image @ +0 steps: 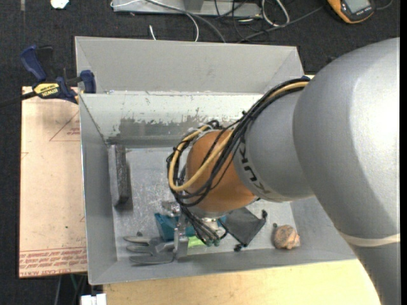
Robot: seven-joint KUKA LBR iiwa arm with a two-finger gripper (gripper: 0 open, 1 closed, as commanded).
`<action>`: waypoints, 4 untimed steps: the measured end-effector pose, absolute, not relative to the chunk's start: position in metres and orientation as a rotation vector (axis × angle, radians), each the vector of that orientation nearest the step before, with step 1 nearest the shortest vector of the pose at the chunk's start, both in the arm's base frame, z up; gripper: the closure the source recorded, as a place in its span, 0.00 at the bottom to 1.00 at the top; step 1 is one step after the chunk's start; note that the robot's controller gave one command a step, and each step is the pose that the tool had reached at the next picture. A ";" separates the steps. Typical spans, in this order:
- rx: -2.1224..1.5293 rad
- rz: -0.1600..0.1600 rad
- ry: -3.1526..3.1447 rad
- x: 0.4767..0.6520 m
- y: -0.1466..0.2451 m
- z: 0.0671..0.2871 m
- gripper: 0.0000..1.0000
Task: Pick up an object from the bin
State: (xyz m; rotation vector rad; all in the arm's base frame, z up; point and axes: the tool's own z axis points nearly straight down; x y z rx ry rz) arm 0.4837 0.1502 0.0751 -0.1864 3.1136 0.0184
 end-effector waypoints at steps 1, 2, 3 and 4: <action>-0.186 0.018 3.114 0.484 0.150 0.075 1.00; 0.030 0.017 3.120 0.499 0.213 0.069 1.00; 0.030 0.017 3.120 0.499 0.213 0.069 1.00; -0.395 0.010 3.096 0.519 0.212 0.069 1.00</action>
Offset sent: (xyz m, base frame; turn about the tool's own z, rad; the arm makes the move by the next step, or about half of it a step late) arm 0.0147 0.0638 -0.0051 0.1392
